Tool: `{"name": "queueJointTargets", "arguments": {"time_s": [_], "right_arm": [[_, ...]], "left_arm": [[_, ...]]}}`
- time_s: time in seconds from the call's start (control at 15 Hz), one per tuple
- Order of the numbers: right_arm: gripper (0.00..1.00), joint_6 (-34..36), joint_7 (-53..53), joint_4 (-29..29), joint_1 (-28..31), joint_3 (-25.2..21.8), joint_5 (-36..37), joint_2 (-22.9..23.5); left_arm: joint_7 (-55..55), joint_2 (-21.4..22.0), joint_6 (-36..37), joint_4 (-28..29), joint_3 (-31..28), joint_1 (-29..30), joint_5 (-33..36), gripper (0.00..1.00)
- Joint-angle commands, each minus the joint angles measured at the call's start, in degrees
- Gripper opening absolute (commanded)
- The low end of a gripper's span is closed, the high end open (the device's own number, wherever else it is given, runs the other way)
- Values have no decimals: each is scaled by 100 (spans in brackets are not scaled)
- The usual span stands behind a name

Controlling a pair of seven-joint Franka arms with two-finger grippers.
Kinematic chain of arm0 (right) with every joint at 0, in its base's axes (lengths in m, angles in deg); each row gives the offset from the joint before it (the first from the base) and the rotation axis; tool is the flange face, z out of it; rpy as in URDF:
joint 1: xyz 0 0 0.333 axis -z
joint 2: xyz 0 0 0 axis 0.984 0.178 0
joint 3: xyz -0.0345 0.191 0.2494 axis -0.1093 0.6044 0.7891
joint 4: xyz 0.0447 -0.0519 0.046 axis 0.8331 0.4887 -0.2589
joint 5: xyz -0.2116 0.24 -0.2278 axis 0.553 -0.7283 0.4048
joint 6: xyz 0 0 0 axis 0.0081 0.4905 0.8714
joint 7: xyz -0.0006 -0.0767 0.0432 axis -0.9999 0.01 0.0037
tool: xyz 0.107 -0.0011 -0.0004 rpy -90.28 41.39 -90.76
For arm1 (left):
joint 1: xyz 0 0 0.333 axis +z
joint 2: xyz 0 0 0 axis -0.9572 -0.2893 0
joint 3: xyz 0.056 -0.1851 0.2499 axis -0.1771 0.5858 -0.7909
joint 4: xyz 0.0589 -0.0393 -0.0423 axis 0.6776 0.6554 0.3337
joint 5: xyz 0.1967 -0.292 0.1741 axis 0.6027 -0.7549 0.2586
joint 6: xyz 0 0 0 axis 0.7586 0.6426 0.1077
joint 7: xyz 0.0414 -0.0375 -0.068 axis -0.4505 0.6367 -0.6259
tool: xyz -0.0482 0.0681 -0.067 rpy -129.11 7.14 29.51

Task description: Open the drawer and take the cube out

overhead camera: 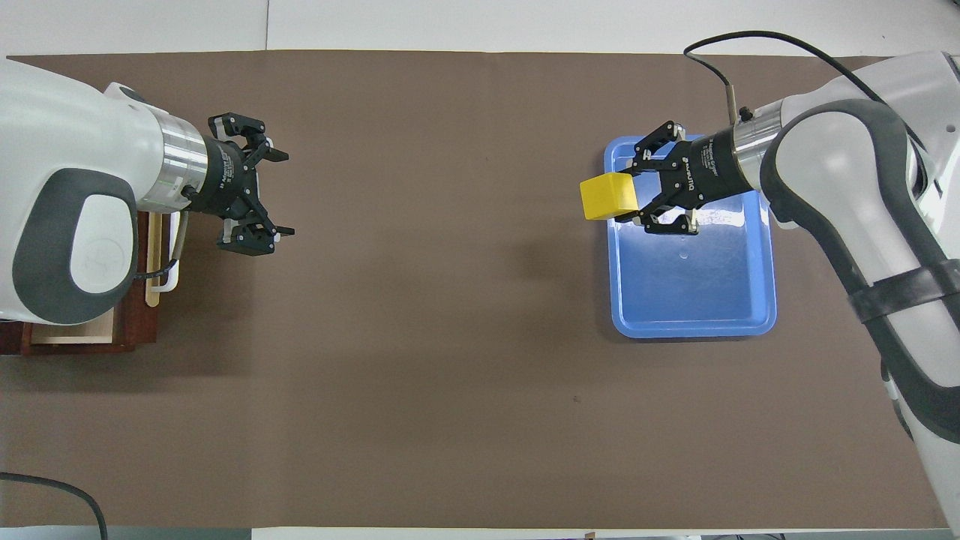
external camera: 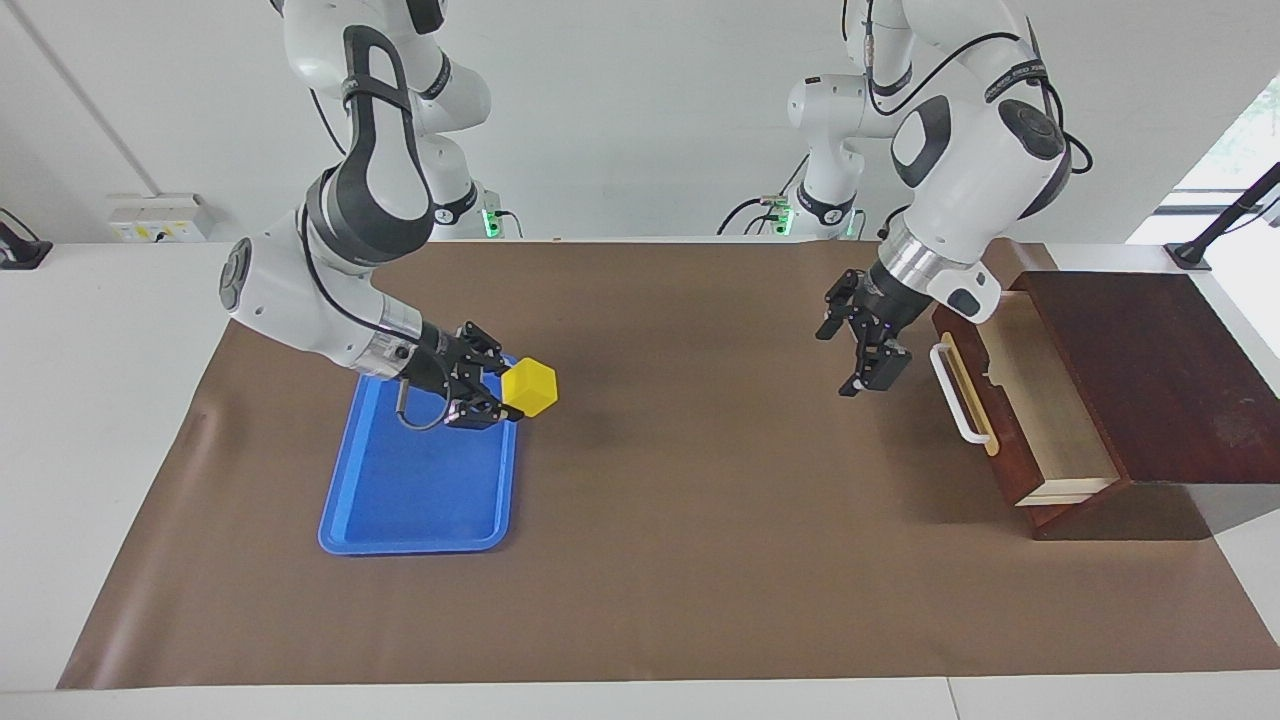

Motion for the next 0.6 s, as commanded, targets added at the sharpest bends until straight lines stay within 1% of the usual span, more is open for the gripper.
{"name": "queueJointTargets", "arguments": {"time_s": [0.0,0.07,0.13,0.2,0.33,0.4,0.53], "right_arm": [[0,-18,619,358,386,38,312,-67],[0,-18,917,438,510,38,330,-58],[0,-26,1190,525,607,38,356,-41],[0,-35,1401,587,703,29,444,12],[0,-88,1509,570,888,29,986,152],[0,-210,1526,579,932,29,1189,179],[0,-281,1527,544,968,29,1454,223]], "left_arm": [[33,133,188,101,54,570,536,100],[164,133,249,101,63,668,888,100],[688,133,337,109,63,799,1082,100],[1206,133,355,110,63,905,1084,100],[1256,151,486,197,46,967,1119,100],[1247,133,653,197,54,967,1259,100],[1046,54,873,224,46,1002,1453,100]]}}
